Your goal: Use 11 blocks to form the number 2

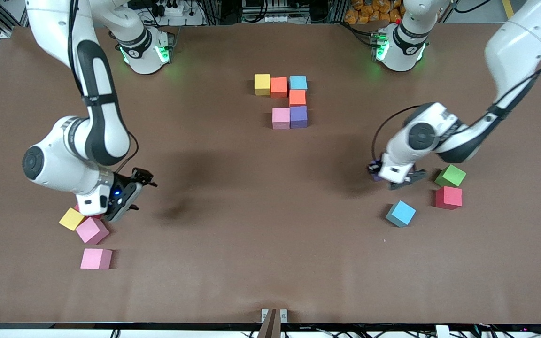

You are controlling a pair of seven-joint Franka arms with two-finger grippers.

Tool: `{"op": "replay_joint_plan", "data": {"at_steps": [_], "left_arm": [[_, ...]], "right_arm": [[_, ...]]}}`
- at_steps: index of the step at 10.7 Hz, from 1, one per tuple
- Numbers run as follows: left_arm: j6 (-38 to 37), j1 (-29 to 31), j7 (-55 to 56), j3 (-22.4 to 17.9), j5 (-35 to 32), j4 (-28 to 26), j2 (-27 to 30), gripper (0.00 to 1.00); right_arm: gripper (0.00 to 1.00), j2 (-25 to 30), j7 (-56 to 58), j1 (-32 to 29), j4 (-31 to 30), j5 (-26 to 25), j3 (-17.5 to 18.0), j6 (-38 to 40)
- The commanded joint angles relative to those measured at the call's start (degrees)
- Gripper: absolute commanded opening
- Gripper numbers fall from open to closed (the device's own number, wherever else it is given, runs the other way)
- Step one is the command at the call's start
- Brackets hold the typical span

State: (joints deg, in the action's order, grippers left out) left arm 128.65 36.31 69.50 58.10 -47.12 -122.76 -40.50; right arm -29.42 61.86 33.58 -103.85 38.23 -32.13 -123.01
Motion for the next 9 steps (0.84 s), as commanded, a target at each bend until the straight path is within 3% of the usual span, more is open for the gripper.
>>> {"op": "replay_joint_plan", "data": {"at_steps": [1,5,7,9], "left_arm": [[-0.06,-8.59,-1.38,-1.15,-1.49,2.69,0.86,0.20],[-5.15,-28.52,-1.47,-1.06,-0.87,12.95,1.92,0.20],[-6.82,-35.57,-2.61,-1.23,-0.61,19.20,1.40,0.20],[-7.44,-41.20,-10.48,-1.24,-0.78,22.46,1.48,0.20]], "right_arm": [[1.00,-0.82,-11.72,-0.62,2.25,-1.31,-1.96,0.93],[1.00,-0.90,-12.99,-2.19,2.43,-1.15,-4.69,-0.47],[1.00,-1.26,-12.82,-8.69,3.57,1.58,-1.12,0.84],[1.00,-3.71,-12.82,-10.02,4.10,0.89,-1.10,-3.95]]}}
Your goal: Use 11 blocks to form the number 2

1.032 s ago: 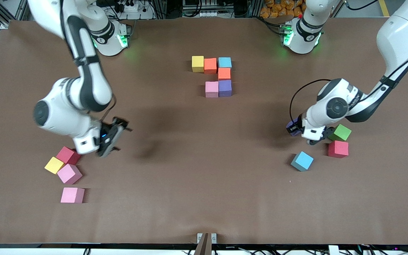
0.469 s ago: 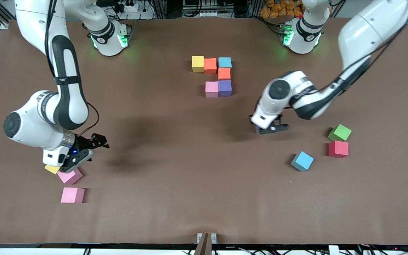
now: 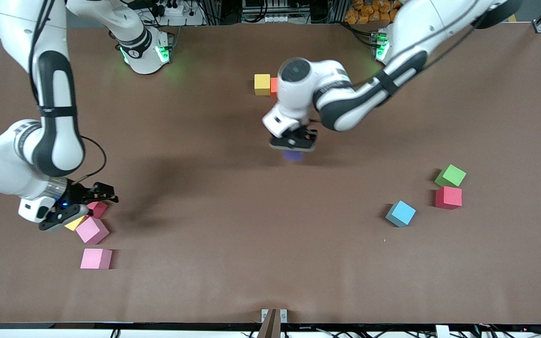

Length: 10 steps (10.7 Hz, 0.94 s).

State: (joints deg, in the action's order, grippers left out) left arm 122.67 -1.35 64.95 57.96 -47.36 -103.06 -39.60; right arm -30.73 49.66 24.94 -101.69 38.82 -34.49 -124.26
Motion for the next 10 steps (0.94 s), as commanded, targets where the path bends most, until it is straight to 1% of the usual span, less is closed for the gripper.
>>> {"op": "replay_joint_plan", "data": {"at_steps": [1,2,3,4,5,7,8,9,10], "left_arm": [[-1.81,-5.92,-14.33,-1.71,-0.19,4.34,0.32,0.20],[-1.82,-7.25,-23.46,-2.24,0.51,5.75,-0.64,0.20],[-1.82,-8.92,-29.64,-2.50,2.96,7.24,-0.83,0.20],[-1.82,-11.11,-35.80,-4.25,4.02,8.04,-0.83,0.20],[-1.56,-12.70,-41.60,-5.31,4.99,8.31,-1.35,0.20],[-1.47,-13.50,-55.57,-5.58,6.40,10.24,-3.89,0.21],[-1.47,-14.37,-59.29,-5.58,7.19,10.24,-4.25,0.21],[-1.47,-15.95,-61.67,-6.36,7.20,10.33,-4.61,0.22],[-1.47,-18.05,-65.18,-8.20,7.29,10.33,-4.70,0.22]], "right_arm": [[1.00,-3.45,0.87,-1.56,1.94,-0.84,1.27,-5.96],[1.00,-4.85,4.97,-2.96,2.11,-1.90,1.44,-6.77],[1.00,-6.52,10.06,-3.84,4.11,-1.74,1.53,-7.22],[1.00,-8.10,13.94,-4.37,5.79,-2.08,1.70,-7.31],[1.00,-9.60,16.15,-4.99,7.37,-2.26,1.79,-7.31],[1.00,-11.71,18.28,-5.69,8.35,-2.09,1.88,-7.31],[1.00,-13.03,18.37,-5.87,8.88,-1.91,2.23,-8.18],[1.00,-13.74,19.85,-6.83,9.05,-1.82,3.71,-10.02],[1.00,-14.18,20.56,-7.97,9.14,-1.65,5.29,-11.25]]}}
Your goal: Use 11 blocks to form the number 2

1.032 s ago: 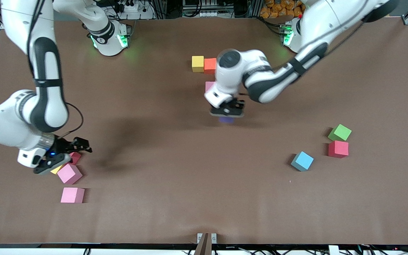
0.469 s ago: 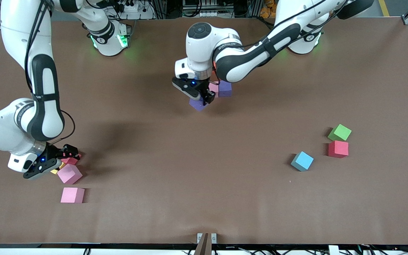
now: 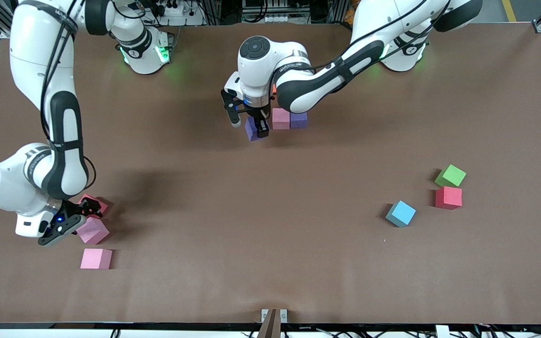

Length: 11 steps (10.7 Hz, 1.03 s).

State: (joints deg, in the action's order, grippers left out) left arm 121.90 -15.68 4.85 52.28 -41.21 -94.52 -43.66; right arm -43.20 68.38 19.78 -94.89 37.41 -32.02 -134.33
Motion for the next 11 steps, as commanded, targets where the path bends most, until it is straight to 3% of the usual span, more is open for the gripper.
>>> {"op": "replay_joint_plan", "data": {"at_steps": [1,3,11], "left_arm": [[-0.70,-5.05,-9.37,-3.84,2.35,2.14,-1.42,0.22],[-0.70,-5.67,-16.25,-4.29,5.60,2.14,-2.21,0.22],[-9.31,-8.75,-17.50,-4.47,8.68,1.62,-2.13,0.22]], "right_arm": [[1.00,-1.80,1.84,-3.51,2.34,-0.24,3.71,-1.72],[1.00,-2.76,1.93,-3.78,2.42,-0.15,3.98,-1.99],[1.00,-5.57,4.21,-4.57,9.10,-3.05,5.30,-3.84]]}}
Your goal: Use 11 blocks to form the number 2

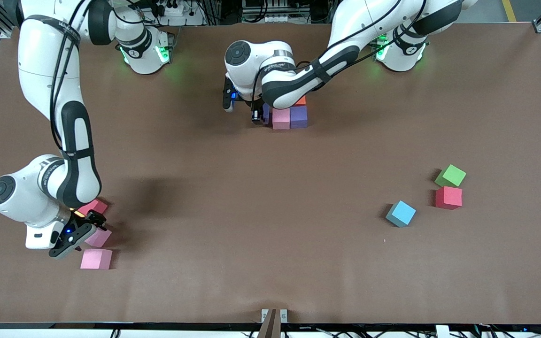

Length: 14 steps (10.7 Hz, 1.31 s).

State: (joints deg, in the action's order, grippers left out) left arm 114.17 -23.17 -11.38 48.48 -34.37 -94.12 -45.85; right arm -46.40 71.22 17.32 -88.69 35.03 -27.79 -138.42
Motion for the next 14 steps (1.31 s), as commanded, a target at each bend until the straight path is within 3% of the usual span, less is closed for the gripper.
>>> {"op": "replay_joint_plan", "data": {"at_steps": [1,5,6,7,8,11,14], "left_arm": [[-1.50,-1.70,-1.19,-0.84,1.85,1.31,-0.03,0.22],[-1.50,-6.01,-1.18,-5.15,1.85,1.22,-0.03,0.22],[-1.50,-6.01,-1.53,-5.15,1.85,1.13,-0.03,0.22],[-1.50,-5.93,-1.71,-5.15,1.85,1.22,-0.03,0.22],[-1.50,-6.01,-1.54,-5.24,1.85,1.22,-0.12,0.22],[-1.50,-6.80,-1.19,-6.99,1.85,1.22,-0.20,0.22],[-1.41,-6.98,-0.22,-7.08,2.03,1.48,-1.08,0.22]], "right_arm": [[1.00,-2.81,2.25,-2.89,2.90,-0.40,1.51,0.17],[1.00,-3.08,1.29,-5.10,2.90,0.13,3.53,0.70],[0.86,-3.08,1.38,-4.93,2.90,-0.05,3.53,0.78],[0.40,-2.99,1.29,-4.58,3.08,0.04,3.53,0.96],[0.12,-2.90,1.55,-4.83,3.60,-0.05,3.53,1.05],[0.05,-1.33,0.68,-3.96,4.22,-0.14,3.01,6.56],[0.05,0.17,0.33,-0.02,4.93,-0.14,-3.04,15.79]]}}
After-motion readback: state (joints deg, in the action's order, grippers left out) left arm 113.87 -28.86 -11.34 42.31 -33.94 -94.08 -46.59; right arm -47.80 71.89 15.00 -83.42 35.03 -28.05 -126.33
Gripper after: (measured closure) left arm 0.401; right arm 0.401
